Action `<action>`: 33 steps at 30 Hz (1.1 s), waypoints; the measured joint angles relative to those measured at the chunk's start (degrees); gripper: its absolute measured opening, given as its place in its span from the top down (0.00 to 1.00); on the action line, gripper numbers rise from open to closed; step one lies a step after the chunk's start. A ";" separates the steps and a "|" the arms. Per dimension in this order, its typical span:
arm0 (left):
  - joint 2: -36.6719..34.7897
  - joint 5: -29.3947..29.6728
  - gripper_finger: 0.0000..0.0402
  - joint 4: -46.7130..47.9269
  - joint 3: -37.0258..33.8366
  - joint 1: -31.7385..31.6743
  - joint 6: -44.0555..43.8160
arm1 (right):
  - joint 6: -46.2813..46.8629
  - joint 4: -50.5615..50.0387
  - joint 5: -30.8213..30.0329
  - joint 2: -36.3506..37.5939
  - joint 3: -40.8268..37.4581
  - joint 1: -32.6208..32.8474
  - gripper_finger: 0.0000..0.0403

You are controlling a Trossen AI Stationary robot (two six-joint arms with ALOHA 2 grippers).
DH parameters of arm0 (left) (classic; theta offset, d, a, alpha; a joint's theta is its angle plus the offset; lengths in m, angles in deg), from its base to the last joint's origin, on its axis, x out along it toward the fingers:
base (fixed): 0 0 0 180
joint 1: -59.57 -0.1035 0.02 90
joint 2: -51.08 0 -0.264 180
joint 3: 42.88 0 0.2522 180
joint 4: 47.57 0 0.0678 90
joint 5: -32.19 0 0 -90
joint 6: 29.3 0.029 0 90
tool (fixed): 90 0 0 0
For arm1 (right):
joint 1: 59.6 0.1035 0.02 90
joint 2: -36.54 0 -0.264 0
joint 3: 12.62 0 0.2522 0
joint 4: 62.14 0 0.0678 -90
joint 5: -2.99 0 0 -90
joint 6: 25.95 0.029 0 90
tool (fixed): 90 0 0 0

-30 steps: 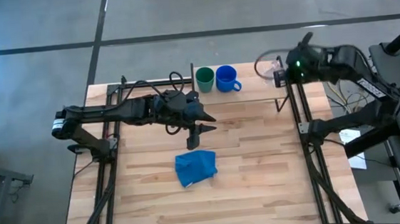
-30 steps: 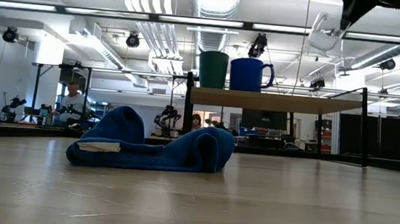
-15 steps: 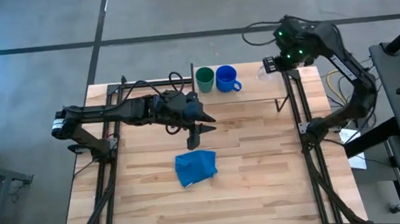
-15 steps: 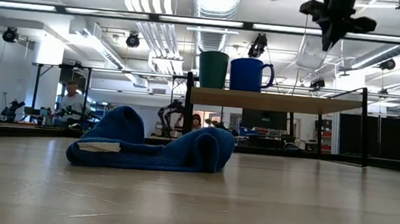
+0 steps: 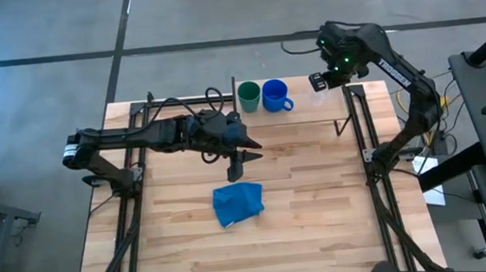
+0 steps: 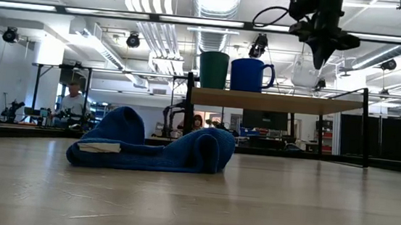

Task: Stack small to large cups/mugs on shelf
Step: Put the transparent mug on the shelf

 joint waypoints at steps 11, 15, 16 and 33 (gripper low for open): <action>0.09 0.07 0.72 -0.01 -0.14 0.00 0.00 | -6.81 0.00 -0.19 -1.50 0.00 -0.04 0.98; 0.11 0.07 0.72 -0.01 -0.14 0.00 0.00 | -9.44 0.00 -0.19 -1.50 0.00 -0.06 0.98; 0.11 0.07 0.72 -0.01 -0.14 0.00 0.00 | -9.72 0.00 -0.19 -1.50 0.00 -0.11 0.98; 0.17 0.07 0.72 0.13 -0.14 0.00 0.00 | -11.74 0.00 -0.21 -3.77 0.05 -0.11 0.98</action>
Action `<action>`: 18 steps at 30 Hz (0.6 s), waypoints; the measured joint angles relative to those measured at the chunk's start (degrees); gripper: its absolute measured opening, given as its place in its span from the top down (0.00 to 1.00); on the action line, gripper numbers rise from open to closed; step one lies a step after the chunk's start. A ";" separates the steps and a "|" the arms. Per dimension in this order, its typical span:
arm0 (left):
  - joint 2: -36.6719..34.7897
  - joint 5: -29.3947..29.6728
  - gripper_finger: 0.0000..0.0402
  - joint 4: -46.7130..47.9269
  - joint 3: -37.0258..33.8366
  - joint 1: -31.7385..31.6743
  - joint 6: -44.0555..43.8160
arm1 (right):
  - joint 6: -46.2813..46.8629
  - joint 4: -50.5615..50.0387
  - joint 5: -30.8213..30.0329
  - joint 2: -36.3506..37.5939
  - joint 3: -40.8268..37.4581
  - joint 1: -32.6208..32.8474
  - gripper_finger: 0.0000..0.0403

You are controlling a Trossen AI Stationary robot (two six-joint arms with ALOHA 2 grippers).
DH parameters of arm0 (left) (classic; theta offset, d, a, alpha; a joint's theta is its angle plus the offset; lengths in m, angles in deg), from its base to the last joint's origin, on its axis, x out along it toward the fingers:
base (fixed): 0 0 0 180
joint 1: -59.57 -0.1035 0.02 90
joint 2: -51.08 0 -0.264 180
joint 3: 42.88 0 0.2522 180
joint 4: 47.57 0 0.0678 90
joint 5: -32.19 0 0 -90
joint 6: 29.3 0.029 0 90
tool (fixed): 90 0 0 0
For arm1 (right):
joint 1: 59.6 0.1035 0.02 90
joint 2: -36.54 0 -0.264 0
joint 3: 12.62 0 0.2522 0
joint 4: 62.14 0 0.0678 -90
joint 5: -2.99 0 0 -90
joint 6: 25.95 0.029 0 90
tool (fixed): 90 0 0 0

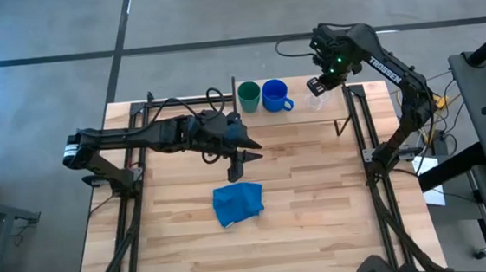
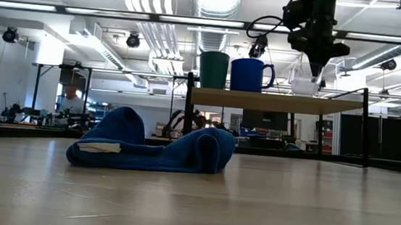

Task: Stack small to large cups/mugs on shelf
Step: Put the transparent mug on the shelf

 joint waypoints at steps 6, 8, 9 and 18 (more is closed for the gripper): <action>0.00 0.00 0.72 0.14 0.00 0.00 0.00 | 0.45 -0.02 0.00 0.17 1.40 0.00 0.98; 0.01 0.00 0.72 0.17 0.00 0.00 0.01 | 0.47 -0.01 0.00 0.28 1.99 0.00 0.98; 0.02 0.00 0.72 0.17 0.00 -0.01 0.02 | 0.47 -0.01 0.00 0.32 2.26 0.00 0.98; 0.10 0.00 0.72 0.14 0.00 0.00 0.00 | 0.50 0.00 0.00 1.14 2.53 0.02 0.98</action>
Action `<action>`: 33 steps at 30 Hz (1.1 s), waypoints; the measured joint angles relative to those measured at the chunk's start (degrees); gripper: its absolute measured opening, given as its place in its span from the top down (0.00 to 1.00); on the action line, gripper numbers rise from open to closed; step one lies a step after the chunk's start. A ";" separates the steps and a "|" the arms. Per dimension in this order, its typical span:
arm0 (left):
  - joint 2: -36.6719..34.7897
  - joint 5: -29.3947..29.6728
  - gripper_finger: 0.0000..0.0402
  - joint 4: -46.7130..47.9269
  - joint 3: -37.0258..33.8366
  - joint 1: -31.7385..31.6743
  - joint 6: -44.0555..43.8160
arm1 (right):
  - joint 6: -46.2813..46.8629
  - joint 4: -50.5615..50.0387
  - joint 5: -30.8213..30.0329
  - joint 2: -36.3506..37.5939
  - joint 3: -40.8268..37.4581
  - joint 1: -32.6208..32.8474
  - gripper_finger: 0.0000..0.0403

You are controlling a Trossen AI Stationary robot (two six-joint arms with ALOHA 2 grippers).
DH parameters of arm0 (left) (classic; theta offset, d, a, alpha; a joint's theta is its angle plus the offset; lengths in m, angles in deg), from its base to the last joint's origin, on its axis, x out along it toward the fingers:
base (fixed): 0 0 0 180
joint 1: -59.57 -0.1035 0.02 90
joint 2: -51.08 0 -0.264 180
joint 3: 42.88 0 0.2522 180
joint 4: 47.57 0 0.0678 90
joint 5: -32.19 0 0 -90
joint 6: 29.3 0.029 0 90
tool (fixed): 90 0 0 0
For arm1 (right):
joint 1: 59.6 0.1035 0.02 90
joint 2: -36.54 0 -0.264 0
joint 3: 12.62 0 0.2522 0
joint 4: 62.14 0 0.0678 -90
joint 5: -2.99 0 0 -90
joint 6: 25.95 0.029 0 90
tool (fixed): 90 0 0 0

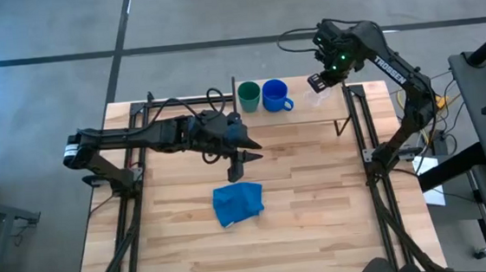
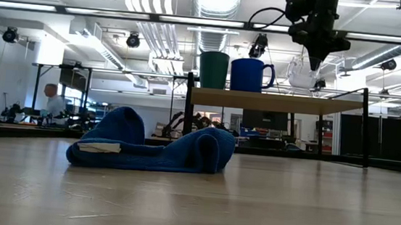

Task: Stack small to large cups/mugs on shelf
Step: Put the transparent mug on the shelf

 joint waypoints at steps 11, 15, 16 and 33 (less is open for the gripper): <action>0.08 0.00 0.72 -0.02 0.00 0.00 0.00 | 1.46 0.10 -0.43 0.04 -0.09 0.00 0.98; 0.08 0.00 0.72 -0.01 0.00 0.00 0.00 | 2.60 0.04 -0.42 0.04 -0.17 0.02 0.98; 0.08 0.00 0.72 -0.01 0.00 -0.01 0.00 | 2.60 0.02 -0.42 0.02 -0.17 0.02 0.98; 0.08 0.00 0.72 -0.03 0.00 0.00 0.00 | 3.80 -0.01 -0.42 -0.09 -2.91 -0.02 0.98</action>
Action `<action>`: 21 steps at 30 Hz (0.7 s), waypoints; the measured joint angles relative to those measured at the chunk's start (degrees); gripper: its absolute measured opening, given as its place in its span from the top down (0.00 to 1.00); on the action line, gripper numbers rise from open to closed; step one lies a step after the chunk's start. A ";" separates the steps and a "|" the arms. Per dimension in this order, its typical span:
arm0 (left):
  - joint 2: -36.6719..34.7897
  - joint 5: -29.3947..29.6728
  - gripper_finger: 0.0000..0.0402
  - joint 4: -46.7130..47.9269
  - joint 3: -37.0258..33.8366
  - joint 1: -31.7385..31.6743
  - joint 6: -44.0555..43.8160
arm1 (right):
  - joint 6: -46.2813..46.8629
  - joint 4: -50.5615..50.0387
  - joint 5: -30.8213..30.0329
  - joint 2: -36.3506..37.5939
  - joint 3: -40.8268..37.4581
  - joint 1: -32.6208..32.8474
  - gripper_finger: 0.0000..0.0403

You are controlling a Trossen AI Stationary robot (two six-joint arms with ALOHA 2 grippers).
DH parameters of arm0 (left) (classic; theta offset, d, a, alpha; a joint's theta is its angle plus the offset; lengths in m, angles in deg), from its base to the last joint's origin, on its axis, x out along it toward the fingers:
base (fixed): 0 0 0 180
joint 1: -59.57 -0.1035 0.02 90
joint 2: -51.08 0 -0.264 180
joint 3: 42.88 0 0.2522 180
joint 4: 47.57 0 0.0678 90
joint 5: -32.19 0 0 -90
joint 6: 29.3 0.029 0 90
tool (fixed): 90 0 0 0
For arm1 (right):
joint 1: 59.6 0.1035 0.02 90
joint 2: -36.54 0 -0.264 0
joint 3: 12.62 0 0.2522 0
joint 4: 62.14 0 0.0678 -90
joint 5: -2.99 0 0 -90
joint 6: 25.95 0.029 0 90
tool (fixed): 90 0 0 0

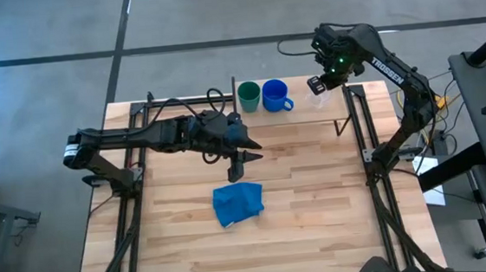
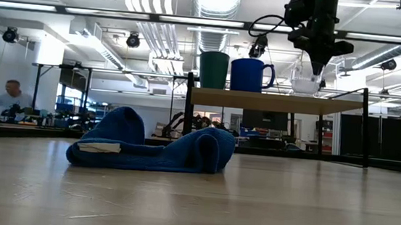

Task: Stack small to large cups/mugs on shelf
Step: Put the transparent mug on the shelf

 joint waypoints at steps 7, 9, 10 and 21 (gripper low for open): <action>0.00 -0.01 0.72 0.00 0.00 0.00 -0.02 | 0.44 0.01 0.02 0.00 -0.22 0.00 0.98; 0.00 0.00 0.72 0.02 0.00 0.00 -0.02 | 0.68 0.01 0.02 -0.02 -0.22 0.00 0.98; 0.00 0.00 0.72 -0.01 0.00 0.00 -0.02 | 0.90 0.01 0.02 -0.02 -0.22 0.00 0.98; 0.00 -0.03 0.72 0.01 0.00 0.00 -0.02 | 0.90 0.03 0.24 -0.02 -2.56 0.00 0.98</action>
